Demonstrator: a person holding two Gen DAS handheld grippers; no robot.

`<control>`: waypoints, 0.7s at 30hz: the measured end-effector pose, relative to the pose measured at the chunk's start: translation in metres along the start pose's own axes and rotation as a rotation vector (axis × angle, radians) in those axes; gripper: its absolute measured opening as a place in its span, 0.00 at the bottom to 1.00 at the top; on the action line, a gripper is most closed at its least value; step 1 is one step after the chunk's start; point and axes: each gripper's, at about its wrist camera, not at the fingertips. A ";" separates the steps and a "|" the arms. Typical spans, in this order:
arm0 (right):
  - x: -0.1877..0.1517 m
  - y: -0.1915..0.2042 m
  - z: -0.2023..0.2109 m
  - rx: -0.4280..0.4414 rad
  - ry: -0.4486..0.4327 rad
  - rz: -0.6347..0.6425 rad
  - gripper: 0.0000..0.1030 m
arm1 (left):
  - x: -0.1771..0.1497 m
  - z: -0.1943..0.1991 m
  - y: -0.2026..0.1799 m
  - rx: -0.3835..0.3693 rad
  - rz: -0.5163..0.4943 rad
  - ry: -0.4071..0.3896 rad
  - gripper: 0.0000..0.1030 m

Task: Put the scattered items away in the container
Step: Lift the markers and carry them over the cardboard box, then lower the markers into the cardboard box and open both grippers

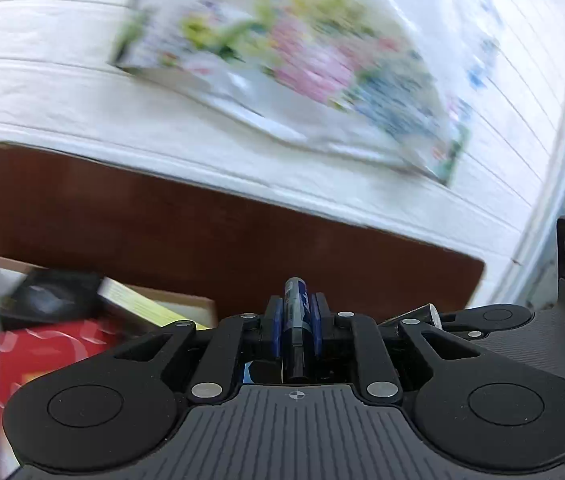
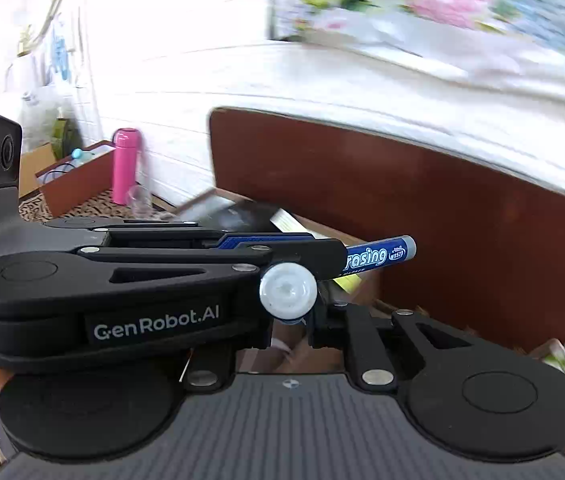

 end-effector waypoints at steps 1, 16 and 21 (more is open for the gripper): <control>0.007 0.005 -0.007 -0.004 0.000 0.014 0.18 | 0.005 0.001 0.010 0.006 0.010 0.001 0.11; 0.010 0.043 -0.084 -0.085 0.124 0.218 0.61 | 0.013 0.002 0.130 0.154 0.191 -0.041 0.86; -0.002 0.044 -0.070 -0.064 0.139 0.245 0.61 | 0.008 0.009 0.139 0.158 0.226 -0.031 0.87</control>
Point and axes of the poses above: each gripper's, at about its wrist camera, not at the fingertips, and z roughly against the way its jaws point, y to its left, x to its top, and after that the axes turned 7 degrees about y, right-handed
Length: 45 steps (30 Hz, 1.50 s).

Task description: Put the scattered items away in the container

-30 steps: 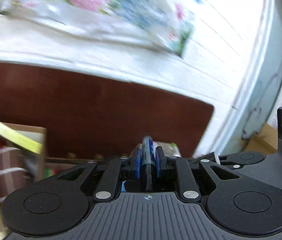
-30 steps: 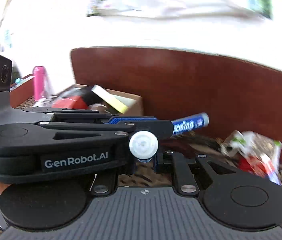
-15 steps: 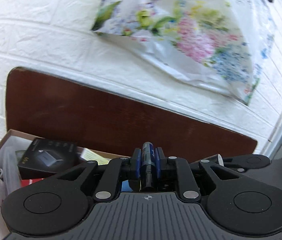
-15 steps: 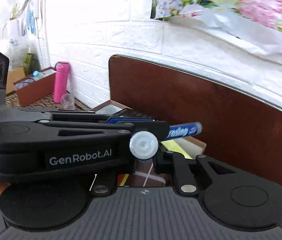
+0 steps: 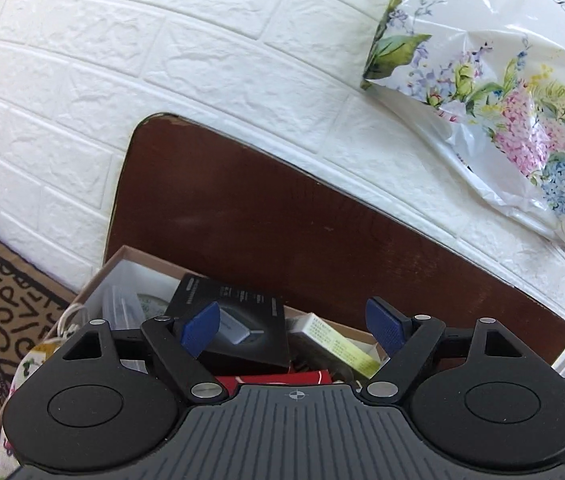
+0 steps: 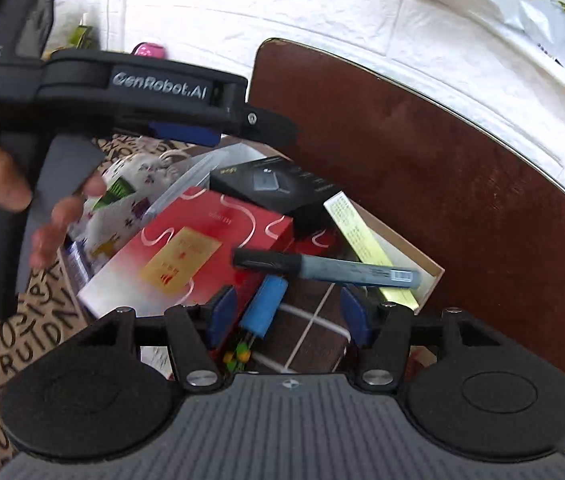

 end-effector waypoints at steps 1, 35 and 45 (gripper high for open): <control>-0.002 0.001 0.002 0.001 0.002 0.005 0.61 | -0.002 0.001 0.000 -0.006 0.002 0.011 0.87; -0.109 0.046 0.078 0.023 -0.068 -0.174 0.99 | -0.112 0.112 -0.075 0.318 -0.169 0.059 1.00; -0.137 0.073 0.097 -0.012 -0.068 -0.203 0.99 | -0.158 0.140 -0.093 0.399 -0.232 0.081 1.00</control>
Point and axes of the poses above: each gripper's, at about its wrist camera, not at the fingertips, and z roughly against the way its jaws point, y to its left, x to its top, and after that the axes turned 7 degrees about y, right-handed
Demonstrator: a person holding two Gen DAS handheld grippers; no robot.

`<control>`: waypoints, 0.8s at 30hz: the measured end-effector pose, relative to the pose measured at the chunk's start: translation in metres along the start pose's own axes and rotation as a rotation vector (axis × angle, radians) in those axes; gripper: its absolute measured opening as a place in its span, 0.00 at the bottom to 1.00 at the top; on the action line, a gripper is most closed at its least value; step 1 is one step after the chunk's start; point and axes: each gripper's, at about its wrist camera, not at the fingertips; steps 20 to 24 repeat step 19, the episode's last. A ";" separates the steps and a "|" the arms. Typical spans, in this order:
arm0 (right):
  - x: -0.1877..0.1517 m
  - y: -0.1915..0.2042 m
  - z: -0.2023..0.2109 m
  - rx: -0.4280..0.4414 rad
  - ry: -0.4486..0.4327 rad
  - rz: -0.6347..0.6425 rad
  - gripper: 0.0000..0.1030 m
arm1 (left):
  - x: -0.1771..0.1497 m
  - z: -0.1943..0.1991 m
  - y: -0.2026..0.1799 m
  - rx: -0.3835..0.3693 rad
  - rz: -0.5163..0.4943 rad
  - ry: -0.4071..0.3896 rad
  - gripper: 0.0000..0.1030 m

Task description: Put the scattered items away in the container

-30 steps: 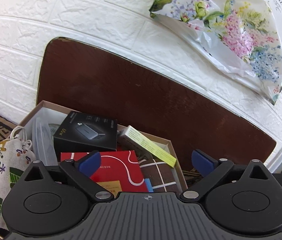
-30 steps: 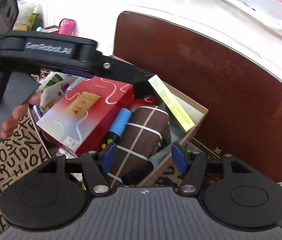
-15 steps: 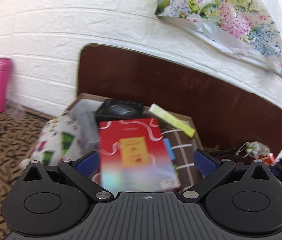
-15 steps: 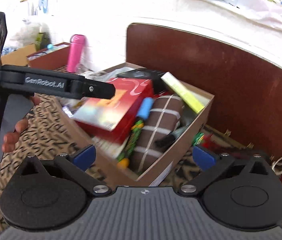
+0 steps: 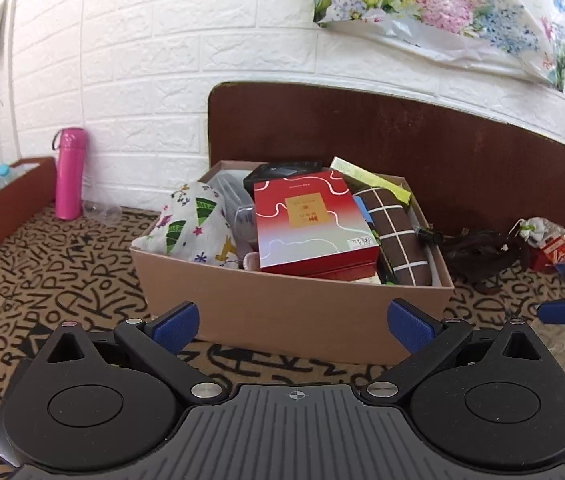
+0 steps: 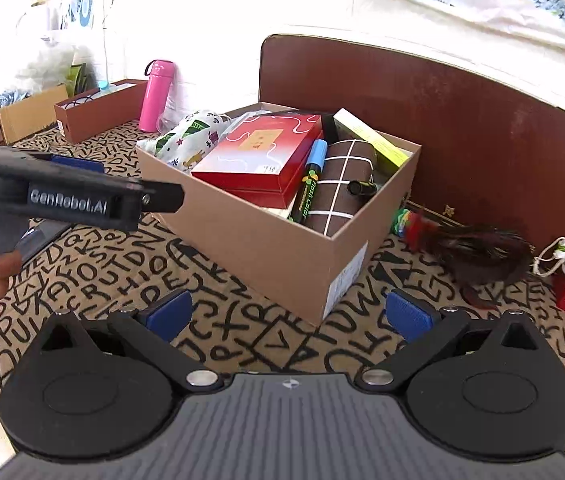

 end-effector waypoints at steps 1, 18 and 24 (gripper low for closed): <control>-0.002 0.001 0.003 -0.005 -0.002 0.003 0.99 | -0.002 0.003 -0.001 0.002 -0.006 -0.003 1.00; -0.012 0.016 0.017 -0.046 -0.014 -0.007 0.99 | -0.017 0.012 -0.009 -0.014 -0.021 0.016 1.00; -0.012 0.016 0.017 -0.044 -0.015 -0.007 0.99 | -0.017 0.012 -0.008 -0.018 -0.018 0.018 1.00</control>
Point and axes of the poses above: each gripper's, at about its wrist camera, not at the fingertips, and z roughly against the way its jaws point, y to its left, x to its top, and after that the axes turned 7 degrees about y, right-handed
